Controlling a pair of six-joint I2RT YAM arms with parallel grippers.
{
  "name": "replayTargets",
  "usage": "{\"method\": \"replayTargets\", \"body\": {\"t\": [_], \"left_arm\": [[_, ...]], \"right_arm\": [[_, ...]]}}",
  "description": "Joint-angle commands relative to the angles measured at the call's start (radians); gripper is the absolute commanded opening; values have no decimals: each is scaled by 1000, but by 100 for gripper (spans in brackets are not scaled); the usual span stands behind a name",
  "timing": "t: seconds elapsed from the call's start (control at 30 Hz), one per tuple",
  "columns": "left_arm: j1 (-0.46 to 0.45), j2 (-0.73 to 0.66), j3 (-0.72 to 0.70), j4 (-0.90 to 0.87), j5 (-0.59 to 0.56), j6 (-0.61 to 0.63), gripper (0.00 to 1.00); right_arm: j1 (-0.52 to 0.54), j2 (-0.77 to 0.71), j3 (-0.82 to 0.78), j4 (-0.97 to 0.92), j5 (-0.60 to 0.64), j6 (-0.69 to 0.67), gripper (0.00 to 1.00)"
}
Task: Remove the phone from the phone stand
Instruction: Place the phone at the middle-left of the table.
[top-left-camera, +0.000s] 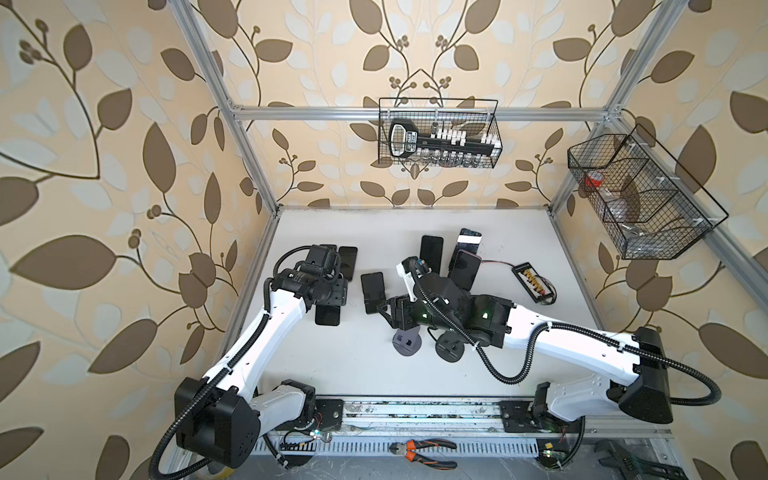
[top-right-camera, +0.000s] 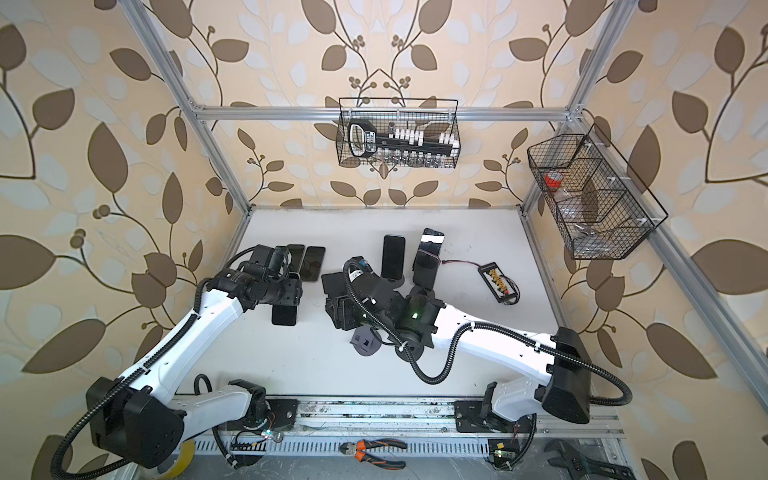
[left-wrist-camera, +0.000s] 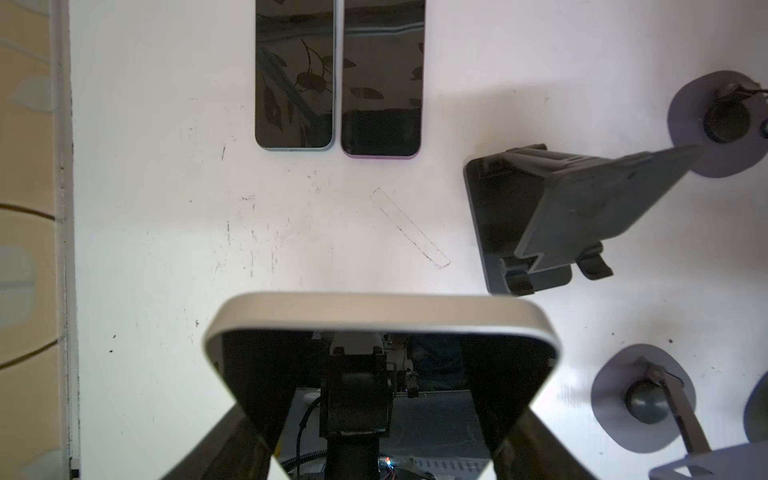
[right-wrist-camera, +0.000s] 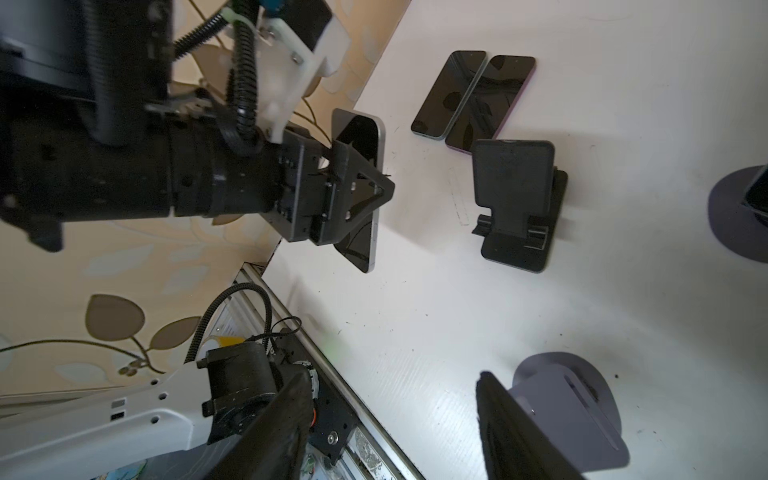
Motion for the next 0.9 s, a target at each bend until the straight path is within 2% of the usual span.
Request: {"method": "replayTargets", "body": {"t": [0.0,0.23,0.5,0.77,0.87], "left_arm": [[36,14,-7,71,25,42,58],[86,59,-26,117,-20,103,57],[175,158,-24,141,41,127,57],[211,259,18,116,52,163,57],[214,347,53,95,60,167,57]], "right_arm": [[15,24,33,36,-34,-18,64],[18,49,13,62,-30,-25,64],[18,107,79,50,-60,-98,64],[18,148,123,48,-98,-120,64],[18,146,123,47,-98,-121,64]]}}
